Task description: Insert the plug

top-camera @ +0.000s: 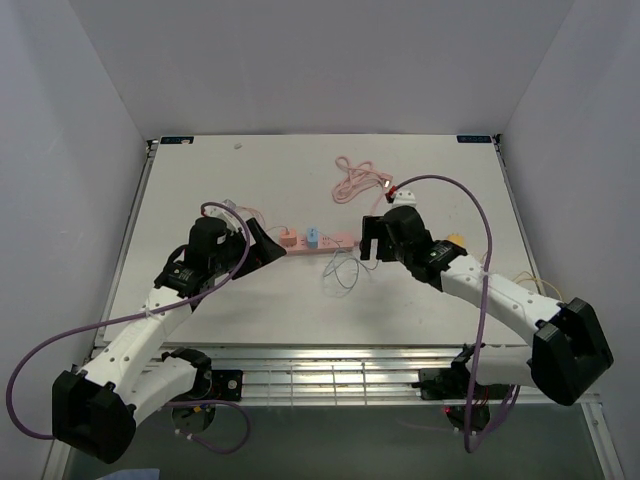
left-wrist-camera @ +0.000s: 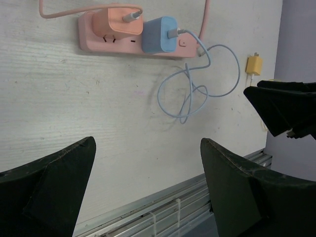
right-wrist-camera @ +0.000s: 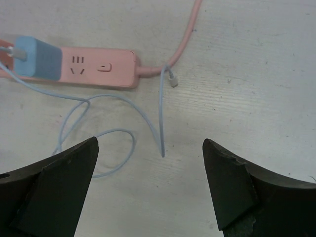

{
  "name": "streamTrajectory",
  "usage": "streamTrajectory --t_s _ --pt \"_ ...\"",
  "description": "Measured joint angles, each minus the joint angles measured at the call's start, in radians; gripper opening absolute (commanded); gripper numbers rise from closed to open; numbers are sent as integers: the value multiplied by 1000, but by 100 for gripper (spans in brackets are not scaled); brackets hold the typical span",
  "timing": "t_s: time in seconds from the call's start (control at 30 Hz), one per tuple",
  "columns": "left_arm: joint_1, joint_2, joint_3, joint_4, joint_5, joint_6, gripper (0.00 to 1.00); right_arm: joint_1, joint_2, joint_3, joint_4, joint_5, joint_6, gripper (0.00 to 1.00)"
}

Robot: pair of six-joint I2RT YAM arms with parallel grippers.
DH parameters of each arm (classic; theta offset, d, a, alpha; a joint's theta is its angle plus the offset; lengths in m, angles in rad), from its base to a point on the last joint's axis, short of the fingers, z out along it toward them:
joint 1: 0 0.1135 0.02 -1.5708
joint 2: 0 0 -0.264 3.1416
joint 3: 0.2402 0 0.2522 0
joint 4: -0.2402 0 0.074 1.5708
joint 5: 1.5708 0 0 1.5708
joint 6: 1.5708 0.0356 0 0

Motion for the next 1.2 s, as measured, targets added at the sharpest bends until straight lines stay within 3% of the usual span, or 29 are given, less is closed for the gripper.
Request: streamTrajectory --t_s 0.07,0.1,0.13,0.17,0.23,0.27,0.37,0.6,0.8,0.97,1.2 --pt "0 0 0 -17 -8 3 98 -26 61 1 1 -21 -18 99" --pt "0 2 0 -22 -10 5 98 -36 95 3 0 -34 -27 95" --pt "0 3 1 -27 -13 6 98 -42 127 5 0 -42 -34 88" --pt "0 5 1 -31 -15 8 98 -46 156 5 0 -47 -38 70" --pt "0 8 2 -34 -19 10 98 -50 202 5 -3 -46 -42 45" --pt "0 9 2 -37 -23 11 98 -51 218 5 -5 -44 -40 26" --pt "0 10 3 -40 -33 11 98 -53 237 2 -5 -48 -34 8" --pt "0 6 5 -47 -42 11 98 -30 169 -59 47 -133 -44 8" --pt "0 -32 8 -66 -49 10 98 232 150 -50 93 -300 -18 8" --pt "0 -46 49 -99 -81 11 98 399 247 23 170 -443 41 8" --pt "0 -35 67 -123 -109 9 98 401 393 131 165 -371 150 27"
